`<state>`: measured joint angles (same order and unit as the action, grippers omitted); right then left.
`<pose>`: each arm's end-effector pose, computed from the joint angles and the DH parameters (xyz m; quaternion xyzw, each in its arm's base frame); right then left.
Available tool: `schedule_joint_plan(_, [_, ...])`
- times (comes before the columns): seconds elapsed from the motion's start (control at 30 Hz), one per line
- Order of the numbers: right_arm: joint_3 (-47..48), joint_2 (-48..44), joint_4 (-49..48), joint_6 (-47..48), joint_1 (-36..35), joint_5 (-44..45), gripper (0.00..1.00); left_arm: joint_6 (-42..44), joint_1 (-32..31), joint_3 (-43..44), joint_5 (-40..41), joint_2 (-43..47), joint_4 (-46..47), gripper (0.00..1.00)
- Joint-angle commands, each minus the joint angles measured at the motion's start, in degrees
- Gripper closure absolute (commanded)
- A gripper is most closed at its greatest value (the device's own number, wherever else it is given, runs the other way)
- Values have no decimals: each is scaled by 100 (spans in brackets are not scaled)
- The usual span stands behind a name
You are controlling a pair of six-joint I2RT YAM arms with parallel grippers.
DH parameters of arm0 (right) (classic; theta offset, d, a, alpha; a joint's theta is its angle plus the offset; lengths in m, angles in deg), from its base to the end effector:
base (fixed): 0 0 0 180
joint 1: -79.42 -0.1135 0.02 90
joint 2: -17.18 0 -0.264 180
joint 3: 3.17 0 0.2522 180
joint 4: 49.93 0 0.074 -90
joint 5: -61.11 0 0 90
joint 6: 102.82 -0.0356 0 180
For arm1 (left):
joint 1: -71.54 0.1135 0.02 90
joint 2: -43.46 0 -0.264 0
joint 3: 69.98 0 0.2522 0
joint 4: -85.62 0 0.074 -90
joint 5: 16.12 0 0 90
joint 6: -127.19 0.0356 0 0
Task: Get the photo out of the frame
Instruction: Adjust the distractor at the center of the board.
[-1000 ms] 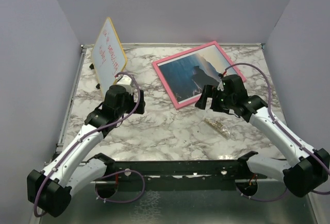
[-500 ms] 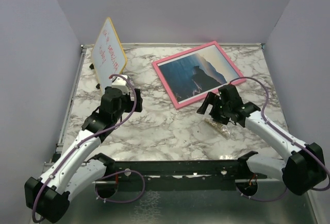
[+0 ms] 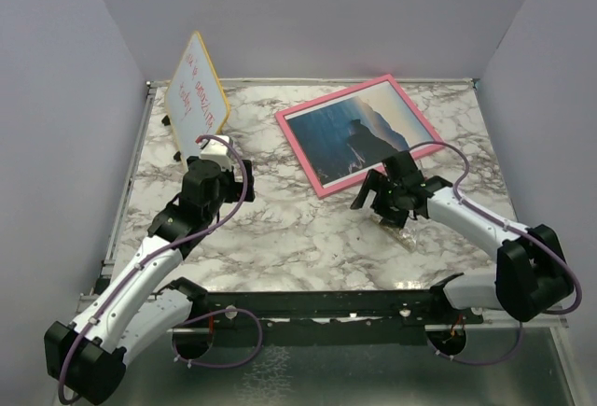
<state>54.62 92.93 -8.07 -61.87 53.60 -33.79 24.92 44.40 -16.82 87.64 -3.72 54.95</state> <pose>0.2237 0.1116 0.1970 0.1833 0.9471 0.1909 0.1814 0.1730 -0.0792 0.2881 0.0441 0.8372 -0.0857 0.5383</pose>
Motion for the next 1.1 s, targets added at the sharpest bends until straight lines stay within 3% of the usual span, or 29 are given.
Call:
schedule_joint_plan(0.0, [-56,124,668,-438,-15,952,0,82,-20,-36,120,-66,35,1])
schedule_joint_plan(0.23, [-740,-327,1053,-937,63,1667,0,81,-19,-41,157,-46,23,1])
schedule_joint_plan(0.47, [-1016,-1060,1405,-763,1140,1847,0,81,-20,-37,165,-48,2,1])
schedule_joint_plan(0.63, [-863,-1711,781,4,1147,744,0,81,-19,-46,181,-52,12,1])
schedule_joint_plan(0.77, [-845,-1900,-30,58,1116,-525,0,79,-20,-24,126,-103,5,1])
schedule_joint_plan(0.9, [-722,-1497,-612,26,1062,-944,0,85,-12,-9,225,-81,-21,1])
schedule_joint_plan(1.07, [136,-194,-481,187,717,-713,0,89,-15,-32,273,-36,-10,1])
